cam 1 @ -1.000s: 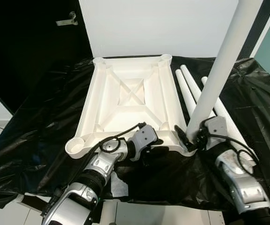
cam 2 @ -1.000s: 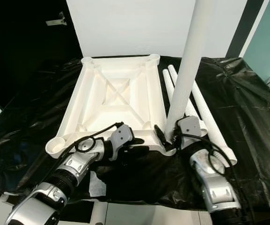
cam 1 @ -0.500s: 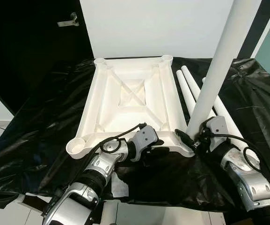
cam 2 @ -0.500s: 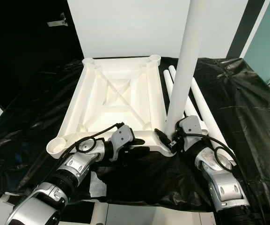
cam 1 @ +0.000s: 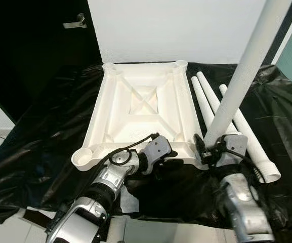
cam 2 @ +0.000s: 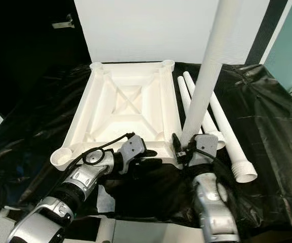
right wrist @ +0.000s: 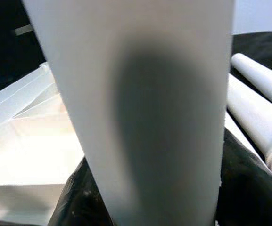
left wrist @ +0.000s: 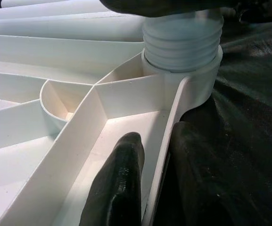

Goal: Building children table

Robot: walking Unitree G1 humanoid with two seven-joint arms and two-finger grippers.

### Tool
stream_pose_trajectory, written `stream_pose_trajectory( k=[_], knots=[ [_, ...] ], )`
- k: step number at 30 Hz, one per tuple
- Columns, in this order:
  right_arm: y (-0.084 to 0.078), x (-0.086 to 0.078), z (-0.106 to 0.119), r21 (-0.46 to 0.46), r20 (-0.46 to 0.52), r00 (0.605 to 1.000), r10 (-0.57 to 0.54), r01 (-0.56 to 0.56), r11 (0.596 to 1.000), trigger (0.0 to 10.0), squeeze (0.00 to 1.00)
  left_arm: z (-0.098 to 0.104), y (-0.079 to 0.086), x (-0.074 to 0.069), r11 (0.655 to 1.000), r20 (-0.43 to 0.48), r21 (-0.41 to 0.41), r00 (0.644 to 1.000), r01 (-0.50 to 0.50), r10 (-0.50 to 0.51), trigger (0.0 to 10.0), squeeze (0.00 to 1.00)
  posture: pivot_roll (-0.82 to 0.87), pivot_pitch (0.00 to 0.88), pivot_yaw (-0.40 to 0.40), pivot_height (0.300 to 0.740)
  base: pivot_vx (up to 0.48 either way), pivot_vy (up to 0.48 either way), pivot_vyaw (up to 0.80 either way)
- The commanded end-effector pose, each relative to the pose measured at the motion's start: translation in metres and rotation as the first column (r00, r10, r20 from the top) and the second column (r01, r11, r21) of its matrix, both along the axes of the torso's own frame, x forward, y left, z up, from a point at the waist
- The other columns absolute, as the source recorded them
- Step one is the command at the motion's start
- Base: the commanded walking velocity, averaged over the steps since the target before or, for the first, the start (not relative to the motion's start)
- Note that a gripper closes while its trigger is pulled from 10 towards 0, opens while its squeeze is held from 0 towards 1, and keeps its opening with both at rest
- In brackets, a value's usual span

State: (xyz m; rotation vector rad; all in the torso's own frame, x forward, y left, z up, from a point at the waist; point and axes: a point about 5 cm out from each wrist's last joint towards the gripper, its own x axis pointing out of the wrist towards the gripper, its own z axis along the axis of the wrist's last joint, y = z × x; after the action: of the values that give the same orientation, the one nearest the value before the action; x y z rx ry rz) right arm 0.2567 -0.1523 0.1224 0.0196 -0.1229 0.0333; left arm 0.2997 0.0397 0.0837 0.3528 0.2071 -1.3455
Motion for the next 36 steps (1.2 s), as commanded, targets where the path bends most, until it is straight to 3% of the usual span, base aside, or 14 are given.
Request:
stream_pose_trajectory(
  k=[1, 5, 6, 7, 8, 9, 11, 12, 16, 17, 27, 29, 30, 36],
  knots=[
    [-0.016, 0.002, 0.001, 0.061, -0.019, 0.991, -0.131, 0.132, 0.989, 0.0, 0.0, -0.036, 0.011, -0.02, 0.991, -0.149, 0.12, 0.988, 0.059, -0.041, 10.0, 0.0, -0.06, 0.0, 0.029, 0.74, 0.0, 0.0, 0.0],
    [-0.014, 0.003, 0.002, 0.063, -0.016, 0.991, -0.13, 0.131, 0.989, 0.0, 0.0, -0.035, 0.011, -0.02, 0.991, -0.147, 0.123, 0.988, 0.06, -0.041, 10.0, 0.0, -0.06, 0.0, 0.029, 0.74, 0.0, 0.0, 0.0],
    [-0.012, 0.005, 0.003, 0.054, -0.018, 0.992, -0.122, 0.123, 0.991, 7.4, 0.0, -0.035, 0.011, -0.019, 0.991, -0.144, 0.123, 0.989, 0.058, -0.04, 10.0, 0.0, -0.06, 0.0, 0.029, 0.74, 0.0, 0.0, 0.0],
    [-0.011, 0.006, 0.003, 0.035, -0.023, 0.993, -0.113, 0.114, 0.993, 10.0, 0.0, -0.034, 0.011, -0.018, 0.991, -0.142, 0.122, 0.989, 0.056, -0.039, 10.0, 0.0, -0.05, 0.0, 0.025, 0.74, 0.0, 0.0, 0.0],
    [-0.01, 0.007, 0.002, 0.022, -0.026, 0.993, -0.113, 0.113, 0.993, 10.0, 0.0, -0.033, 0.011, -0.017, 0.991, -0.141, 0.122, 0.989, 0.055, -0.038, 10.0, 0.0, -0.05, 0.0, 0.025, 0.74, 0.0, 0.0, 0.0],
    [-0.009, 0.007, 0.002, 0.005, -0.025, 0.994, -0.105, 0.105, 0.994, 10.0, 0.39, -0.033, 0.011, -0.017, 0.991, -0.14, 0.121, 0.989, 0.054, -0.037, 10.0, 0.0, -0.05, 0.0, 0.024, 0.74, 0.0, 0.0, 0.0],
    [-0.009, 0.007, 0.002, 0.005, -0.025, 0.994, -0.105, 0.105, 0.994, 10.0, 0.39, -0.033, 0.011, -0.017, 0.991, -0.14, 0.121, 0.989, 0.054, -0.037, 10.0, 0.0, -0.05, 0.0, 0.024, 0.74, 0.0, 0.0, 0.0],
    [-0.008, 0.007, 0.002, -0.005, -0.021, 0.995, -0.093, 0.093, 0.996, 10.0, 1.0, -0.033, 0.011, -0.017, 0.991, -0.14, 0.121, 0.989, 0.053, -0.036, 10.0, 0.0, -0.05, 0.0, 0.022, 0.74, 0.0, 0.0, 0.0],
    [-0.007, 0.007, 0.002, -0.01, -0.021, 0.997, -0.075, 0.075, 0.997, 10.0, 1.0, -0.033, 0.011, -0.017, 0.991, -0.141, 0.121, 0.989, 0.052, -0.034, 10.0, 0.0, -0.05, 0.0, 0.023, 0.74, 0.0, 0.0, 0.0],
    [-0.006, 0.008, 0.003, -0.051, -0.012, 1.0, 0.013, -0.014, 0.999, 10.0, 0.0, -0.034, 0.012, -0.018, 0.991, -0.143, 0.122, 0.989, 0.051, -0.033, 10.0, 0.0, -0.06, 0.0, 0.022, 0.74, 0.0, 0.0, 0.0],
    [-0.015, 0.013, 0.006, -0.14, -0.064, 0.96, 0.274, -0.281, 0.949, 10.0, 0.0, -0.035, 0.01, -0.017, 0.991, -0.14, 0.123, 0.99, 0.049, -0.031, 10.0, 0.0, -0.07, 0.0, 0.005, 0.74, 0.0, 0.0, 0.0],
    [-0.017, 0.015, 0.007, -0.119, -0.072, 0.957, 0.283, -0.29, 0.95, 7.9, 0.0, -0.034, 0.011, -0.017, 0.992, -0.141, 0.119, 0.99, 0.042, -0.025, 10.0, 0.0, -0.06, 0.0, 0.011, 0.74, 0.0, 0.0, 0.0],
    [-0.019, 0.016, 0.008, -0.098, -0.078, 0.956, 0.283, -0.289, 0.952, 0.0, 0.0, -0.035, 0.011, -0.017, 0.992, -0.142, 0.122, 0.99, 0.042, -0.024, 10.0, 0.0, -0.07, 0.0, 0.006, 0.74, 0.0, 0.0, 0.0],
    [-0.011, 0.012, 0.003, -0.021, -0.098, 0.936, 0.337, -0.34, 0.94, 0.0, 0.0, -0.035, 0.01, -0.018, 0.992, -0.141, 0.117, 0.99, 0.044, -0.027, 10.0, 0.0, -0.05, 0.0, 0.008, 0.74, 0.0, 0.0, 0.0]
  ],
)
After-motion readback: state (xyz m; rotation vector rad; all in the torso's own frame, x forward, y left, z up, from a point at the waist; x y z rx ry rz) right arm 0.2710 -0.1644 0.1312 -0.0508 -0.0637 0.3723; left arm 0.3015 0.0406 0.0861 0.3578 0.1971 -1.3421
